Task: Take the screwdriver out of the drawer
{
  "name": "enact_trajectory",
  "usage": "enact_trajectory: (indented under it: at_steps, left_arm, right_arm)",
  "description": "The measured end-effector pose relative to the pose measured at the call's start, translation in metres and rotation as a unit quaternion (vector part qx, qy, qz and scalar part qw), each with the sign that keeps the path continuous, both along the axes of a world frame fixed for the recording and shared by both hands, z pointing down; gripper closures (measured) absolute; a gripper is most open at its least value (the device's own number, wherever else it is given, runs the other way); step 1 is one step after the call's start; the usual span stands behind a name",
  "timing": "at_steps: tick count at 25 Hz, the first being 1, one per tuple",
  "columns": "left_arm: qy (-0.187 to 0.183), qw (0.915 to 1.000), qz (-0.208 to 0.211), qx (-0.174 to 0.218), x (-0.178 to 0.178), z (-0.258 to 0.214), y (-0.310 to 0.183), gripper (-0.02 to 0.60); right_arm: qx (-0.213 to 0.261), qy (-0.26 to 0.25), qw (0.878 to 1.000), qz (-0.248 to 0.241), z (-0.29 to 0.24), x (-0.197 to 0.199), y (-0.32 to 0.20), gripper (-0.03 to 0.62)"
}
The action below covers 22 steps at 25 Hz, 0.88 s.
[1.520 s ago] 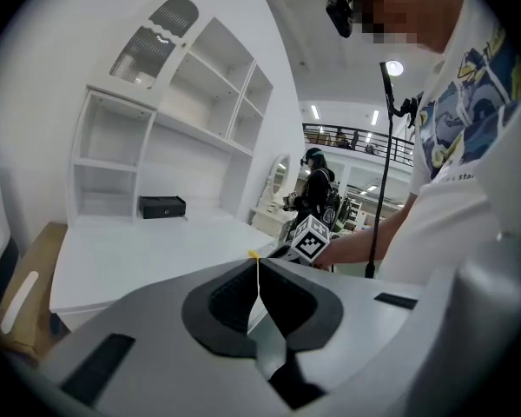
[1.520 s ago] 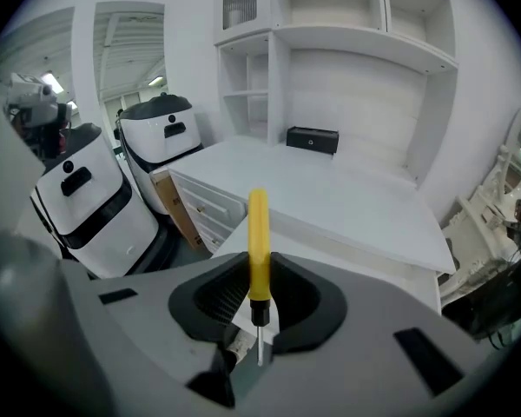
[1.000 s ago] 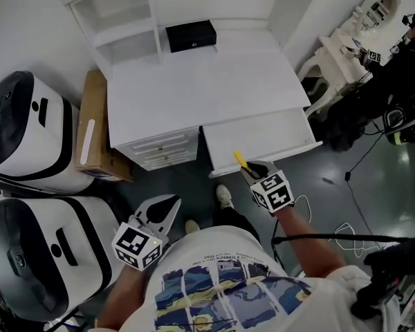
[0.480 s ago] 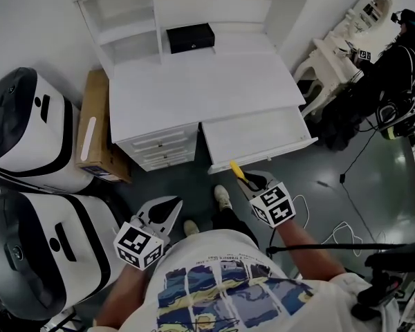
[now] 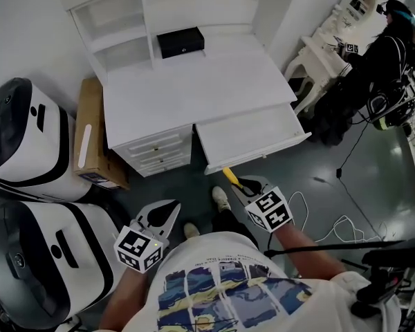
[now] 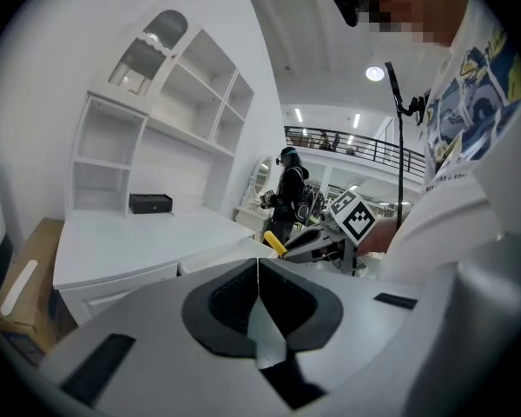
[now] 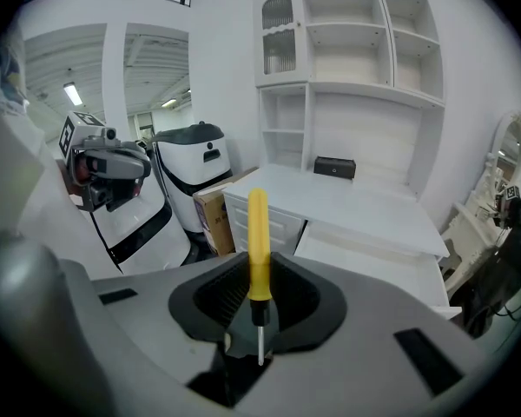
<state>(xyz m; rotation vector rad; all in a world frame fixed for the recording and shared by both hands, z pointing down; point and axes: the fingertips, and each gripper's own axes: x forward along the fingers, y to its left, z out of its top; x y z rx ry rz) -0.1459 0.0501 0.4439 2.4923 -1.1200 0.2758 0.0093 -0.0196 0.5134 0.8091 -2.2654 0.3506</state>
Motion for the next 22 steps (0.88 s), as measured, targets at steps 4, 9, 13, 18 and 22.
enact_trajectory:
  at_steps: [4,9,13,18,22]
  left_arm:
    - [0.001,1.0,-0.002,-0.002,-0.004,0.001,0.004,0.568]
    - [0.003,1.0,-0.006,-0.003,-0.007,0.001,0.009,0.568]
    - [0.004,0.9999,-0.009,-0.005,-0.009,0.003,0.011,0.568]
    - [0.004,1.0,-0.006,-0.005,-0.008,0.001,0.009,0.568]
    - [0.004,1.0,-0.002,-0.006,-0.007,0.001,0.007,0.568]
  right_arm:
    - [0.002,-0.001,1.0,-0.006,-0.002,-0.007,0.003,0.502]
    - [0.003,0.0,1.0,-0.013,-0.003,-0.012,0.003,0.502]
    - [0.002,0.0,1.0,-0.018,-0.002,-0.015,0.003,0.502]
    - [0.002,0.0,1.0,-0.021,-0.003,-0.017,0.001,0.502]
    - [0.002,0.001,1.0,-0.022,-0.004,-0.017,0.001,0.502]
